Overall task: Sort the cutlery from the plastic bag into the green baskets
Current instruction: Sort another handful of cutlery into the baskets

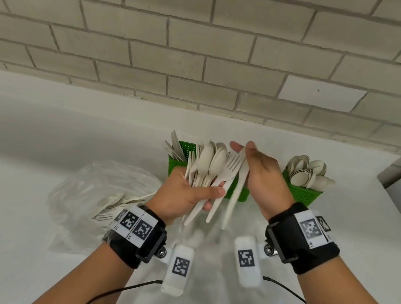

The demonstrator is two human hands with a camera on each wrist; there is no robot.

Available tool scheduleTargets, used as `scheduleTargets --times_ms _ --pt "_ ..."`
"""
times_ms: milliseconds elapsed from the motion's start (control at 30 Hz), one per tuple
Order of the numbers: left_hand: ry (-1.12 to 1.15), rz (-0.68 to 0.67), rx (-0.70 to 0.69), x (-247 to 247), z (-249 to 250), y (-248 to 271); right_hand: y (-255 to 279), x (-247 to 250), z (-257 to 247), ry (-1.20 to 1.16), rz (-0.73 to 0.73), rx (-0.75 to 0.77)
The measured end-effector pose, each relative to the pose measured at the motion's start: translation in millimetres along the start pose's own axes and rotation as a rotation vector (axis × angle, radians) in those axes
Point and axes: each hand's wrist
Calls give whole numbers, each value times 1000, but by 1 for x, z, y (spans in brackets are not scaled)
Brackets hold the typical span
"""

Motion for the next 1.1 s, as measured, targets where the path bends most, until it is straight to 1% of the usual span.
scheduleTargets --times_ms 100,200,300,367,467,633,700,767,833,900,967,1000,1100 --pt "-32 20 7 8 -1 3 -2 -6 -2 45 -35 16" --pt "33 122 28 20 -2 8 -9 -11 -9 56 -6 20" --pt "213 290 20 39 -2 8 -23 -10 -23 15 94 87" --pt "297 335 16 51 1 8 -36 -12 -31 35 170 158" --pt "380 305 16 58 7 9 -54 -25 -27 131 217 230" --pt "439 188 -9 58 13 10 -68 -56 -6 217 163 230" --pt "432 181 0 59 14 10 -71 -62 -4 223 169 233" --pt "434 186 10 61 13 10 -75 -63 -8 179 223 254" --pt "438 200 14 64 12 9 -79 -61 -15 143 292 322" --pt "443 216 21 66 10 9 -82 -60 -16 156 314 375" --pt "447 212 21 64 9 8 -82 -63 -11 230 267 376" --pt "445 208 18 63 9 8 -81 -66 -5 306 221 359" --pt "423 193 20 60 10 6 -78 -72 15 540 72 271"
Point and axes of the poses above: each hand's wrist, its own y-axis away from the middle knuckle, its own x-axis out of the back of the hand, z = x × y, and after that the axes turned 3 degrees about -z, right-handed
